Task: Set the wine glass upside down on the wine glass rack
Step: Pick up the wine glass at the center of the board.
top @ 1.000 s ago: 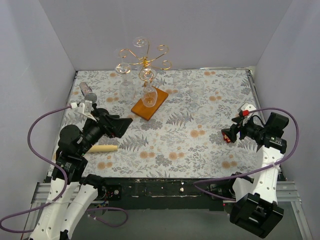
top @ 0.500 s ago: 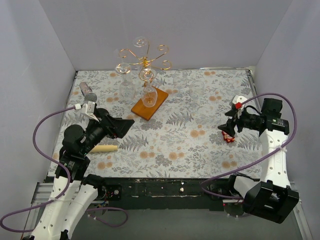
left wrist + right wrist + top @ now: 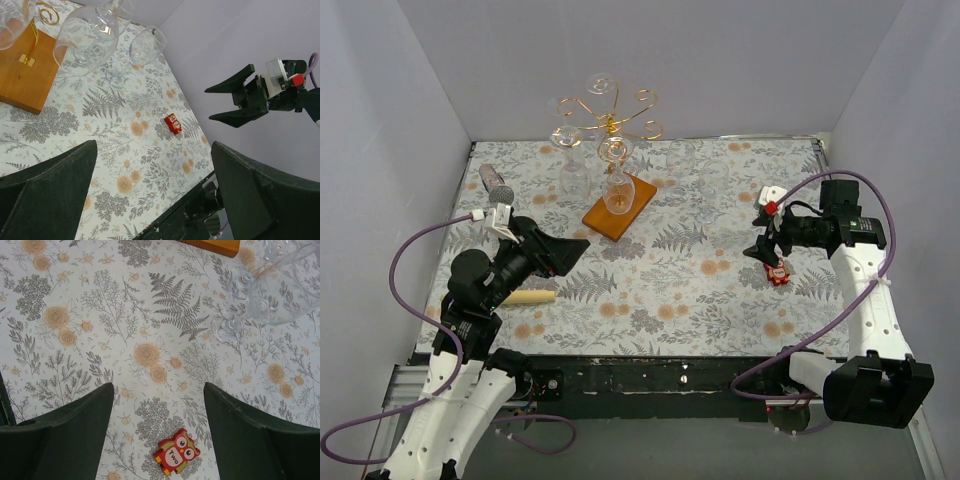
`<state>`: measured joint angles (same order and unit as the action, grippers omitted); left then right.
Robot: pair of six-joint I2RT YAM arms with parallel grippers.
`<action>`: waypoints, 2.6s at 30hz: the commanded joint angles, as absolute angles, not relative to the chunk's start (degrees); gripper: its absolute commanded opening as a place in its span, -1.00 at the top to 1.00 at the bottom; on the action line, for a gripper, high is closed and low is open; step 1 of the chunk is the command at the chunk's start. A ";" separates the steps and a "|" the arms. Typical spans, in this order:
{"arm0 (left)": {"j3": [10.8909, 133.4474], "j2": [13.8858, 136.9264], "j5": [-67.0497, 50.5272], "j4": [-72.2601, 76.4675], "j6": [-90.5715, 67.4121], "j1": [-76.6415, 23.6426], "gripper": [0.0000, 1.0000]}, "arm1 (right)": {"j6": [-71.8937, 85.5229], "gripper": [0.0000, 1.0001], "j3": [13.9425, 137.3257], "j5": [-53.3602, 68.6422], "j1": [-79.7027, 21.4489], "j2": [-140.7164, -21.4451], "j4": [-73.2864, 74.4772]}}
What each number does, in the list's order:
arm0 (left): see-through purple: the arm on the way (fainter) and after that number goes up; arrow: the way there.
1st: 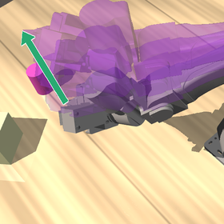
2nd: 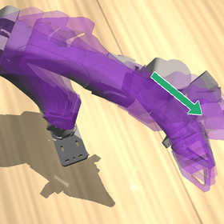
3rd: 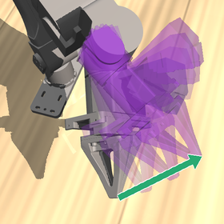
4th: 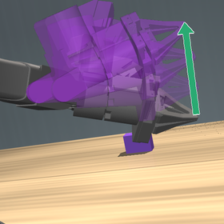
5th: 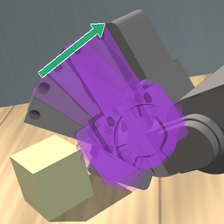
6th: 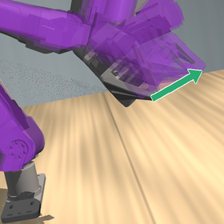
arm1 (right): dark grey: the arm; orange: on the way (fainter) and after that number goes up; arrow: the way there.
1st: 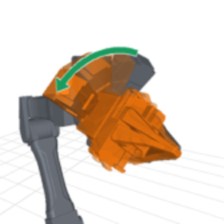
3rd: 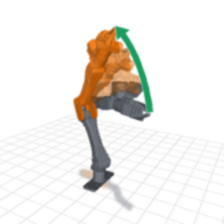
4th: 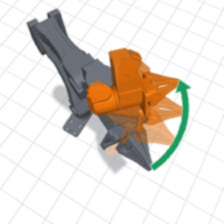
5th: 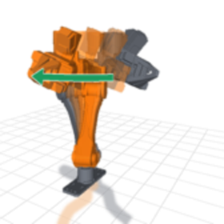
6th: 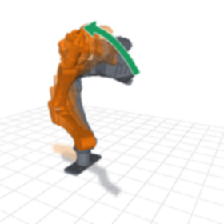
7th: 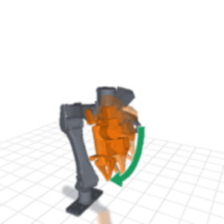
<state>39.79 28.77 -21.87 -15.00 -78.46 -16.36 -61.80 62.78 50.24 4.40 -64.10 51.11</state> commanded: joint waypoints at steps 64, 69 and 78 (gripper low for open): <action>34.45 26.37 -19.34 -16.88 -82.09 -16.52 -0.96 | -20.39 -0.48 79.36 28.39 -6.06 -80.42 27.95; 34.45 26.46 -19.34 -16.96 -82.09 -16.61 -0.96 | -18.90 -0.50 80.51 23.83 -7.20 -81.47 27.07; 34.19 27.16 -19.42 -16.44 -82.09 -16.52 -0.96 | -13.19 -0.64 82.61 14.15 -9.67 -83.67 23.20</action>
<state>34.37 26.76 -19.92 -16.73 -82.32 -16.36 -17.04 78.94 19.22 -8.64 -82.11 27.18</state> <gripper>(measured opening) 0.981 0.818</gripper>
